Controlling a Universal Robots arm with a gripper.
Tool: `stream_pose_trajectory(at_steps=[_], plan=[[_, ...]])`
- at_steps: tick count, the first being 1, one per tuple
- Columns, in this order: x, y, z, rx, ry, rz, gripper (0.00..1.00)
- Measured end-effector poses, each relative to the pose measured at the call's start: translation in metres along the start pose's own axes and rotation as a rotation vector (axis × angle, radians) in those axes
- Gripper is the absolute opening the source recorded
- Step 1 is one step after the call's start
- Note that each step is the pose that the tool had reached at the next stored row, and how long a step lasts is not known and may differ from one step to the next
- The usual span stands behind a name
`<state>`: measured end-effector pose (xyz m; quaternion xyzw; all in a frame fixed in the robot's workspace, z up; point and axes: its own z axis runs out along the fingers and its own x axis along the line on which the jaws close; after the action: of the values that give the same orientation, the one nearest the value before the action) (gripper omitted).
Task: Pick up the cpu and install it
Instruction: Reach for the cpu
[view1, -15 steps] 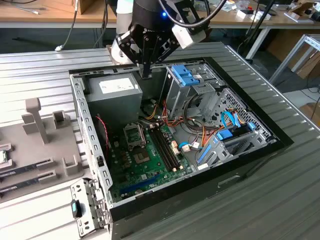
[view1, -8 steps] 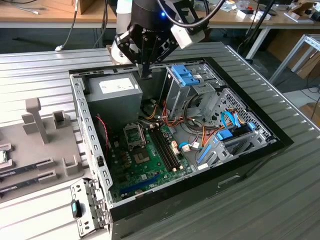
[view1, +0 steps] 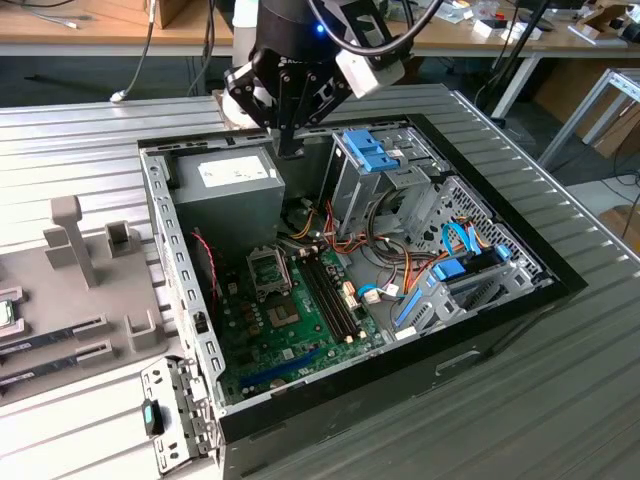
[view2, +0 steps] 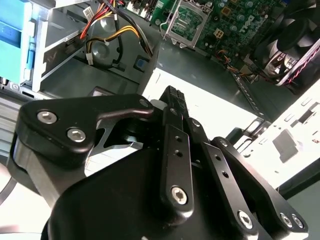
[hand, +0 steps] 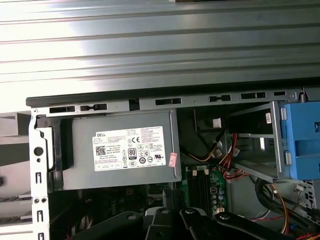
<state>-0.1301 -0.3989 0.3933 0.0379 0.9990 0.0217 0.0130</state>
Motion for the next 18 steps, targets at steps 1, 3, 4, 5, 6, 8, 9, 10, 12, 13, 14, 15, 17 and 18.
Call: stream_pose_trajectory(at_steps=[1, 3, 4, 5, 6, 8, 9, 10, 12, 13, 14, 15, 17, 18], plan=[[0.0004, 0.0, 0.0, 0.0, 0.0, 0.0, 0.11], [0.0012, -0.0001, 0.0, 0.0, 0.0, 0.0, 0.11], [0.0019, -0.0002, 0.0, 0.0, 0.0, 0.0, 0.11], [0.0023, -0.0002, 0.0, 0.0, 0.0, 0.0, 0.11], [0.0028, -0.0002, -0.0001, 0.0, 0.0, 0.0, 0.11], [0.0046, -0.0004, -0.0001, 0.0, 0.0, 0.0, 0.11], [0.006, -0.0005, -0.0002, 0.0, 0.0, 0.0, 0.11], [0.0072, -0.0006, -0.0002, 0.0, 0.0, 0.0, 0.11], [0.0085, -0.0007, -0.0002, 0.0, 0.0, 0.0, 0.11], [0.0092, -0.0007, -0.0002, 0.0, 0.0, 0.0, 0.11], [0.01, -0.0008, -0.0003, 0.0, 0.0, 0.0, 0.11], [0.0114, -0.0009, -0.0003, 0.0, 0.0, 0.0, 0.11], [0.0133, -0.001, -0.0004, 0.0, 0.0, 0.0, 0.11], [0.0145, -0.0011, -0.0004, 0.0001, 0.0, 0.0, 0.11]])
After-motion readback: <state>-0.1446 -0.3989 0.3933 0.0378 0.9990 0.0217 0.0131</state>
